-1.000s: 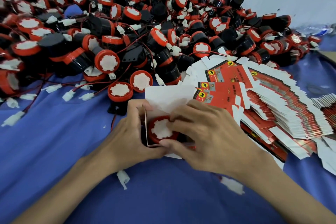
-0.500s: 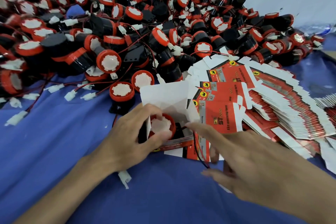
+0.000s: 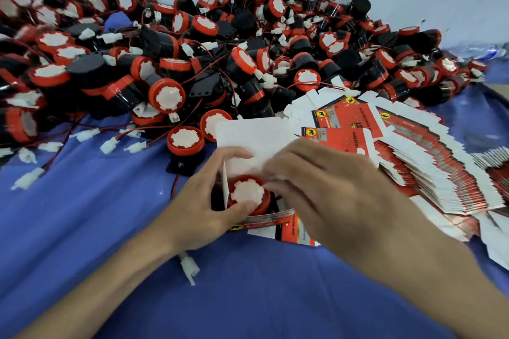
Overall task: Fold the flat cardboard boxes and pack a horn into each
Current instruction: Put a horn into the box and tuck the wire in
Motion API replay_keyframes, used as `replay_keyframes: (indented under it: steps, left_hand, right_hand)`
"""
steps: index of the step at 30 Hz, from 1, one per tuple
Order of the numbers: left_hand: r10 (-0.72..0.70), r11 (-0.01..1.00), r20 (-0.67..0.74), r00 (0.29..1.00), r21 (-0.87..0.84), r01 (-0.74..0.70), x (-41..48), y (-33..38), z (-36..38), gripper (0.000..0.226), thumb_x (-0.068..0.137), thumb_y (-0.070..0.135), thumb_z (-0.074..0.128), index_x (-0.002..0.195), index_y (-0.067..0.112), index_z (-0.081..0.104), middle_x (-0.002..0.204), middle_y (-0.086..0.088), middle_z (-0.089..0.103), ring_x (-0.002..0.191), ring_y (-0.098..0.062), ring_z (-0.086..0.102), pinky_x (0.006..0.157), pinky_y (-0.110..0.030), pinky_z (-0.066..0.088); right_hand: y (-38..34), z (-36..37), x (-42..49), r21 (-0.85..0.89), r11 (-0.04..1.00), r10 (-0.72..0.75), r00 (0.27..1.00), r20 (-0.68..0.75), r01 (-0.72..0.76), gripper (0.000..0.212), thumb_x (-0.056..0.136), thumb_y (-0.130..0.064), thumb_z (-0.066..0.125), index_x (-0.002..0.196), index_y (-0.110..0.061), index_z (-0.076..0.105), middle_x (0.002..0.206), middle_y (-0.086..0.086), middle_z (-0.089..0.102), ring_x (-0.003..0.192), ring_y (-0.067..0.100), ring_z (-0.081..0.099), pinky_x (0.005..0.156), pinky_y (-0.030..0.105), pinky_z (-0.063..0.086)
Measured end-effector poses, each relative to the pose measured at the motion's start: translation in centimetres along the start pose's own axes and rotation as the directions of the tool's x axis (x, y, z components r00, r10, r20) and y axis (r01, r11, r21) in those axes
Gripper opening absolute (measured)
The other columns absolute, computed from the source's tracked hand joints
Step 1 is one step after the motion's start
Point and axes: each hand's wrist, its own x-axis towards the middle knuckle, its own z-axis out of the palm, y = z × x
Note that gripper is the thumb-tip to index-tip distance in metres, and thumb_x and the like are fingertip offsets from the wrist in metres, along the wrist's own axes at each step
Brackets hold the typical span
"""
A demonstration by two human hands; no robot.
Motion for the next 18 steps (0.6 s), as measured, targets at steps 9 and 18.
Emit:
replay_keyframes:
  steps: [9,18]
  left_hand:
    - [-0.094,0.959,0.121,0.988,-0.257,0.122,0.9,-0.3,-0.1,0.075,0.061,0.036,0.078,0.119,0.058,0.035,0.100,-0.005,0.069,0.096,-0.023,0.067,0.086,-0.041,0.055]
    - [-0.038,0.969,0.021,0.999,-0.243,0.042,0.5,-0.2,0.3,0.072,0.069,0.016,0.073,0.123,0.044,0.035,0.100,0.021,0.062,0.090,-0.001,0.064,0.074,-0.014,0.050]
  right_hand:
    - [0.7,3.4,2.8,0.020,0.994,0.106,0.981,0.160,-0.111,0.009,0.086,-0.002,0.059,0.086,-0.003,0.068,0.071,0.008,0.059,0.054,0.029,0.054,0.048,0.036,0.040]
    - [-0.9,3.4,1.4,-0.052,0.991,0.137,0.933,0.332,-0.126,0.047,0.081,-0.032,0.028,0.102,-0.021,0.068,0.105,-0.003,0.052,0.094,0.014,0.050,0.073,0.026,0.045]
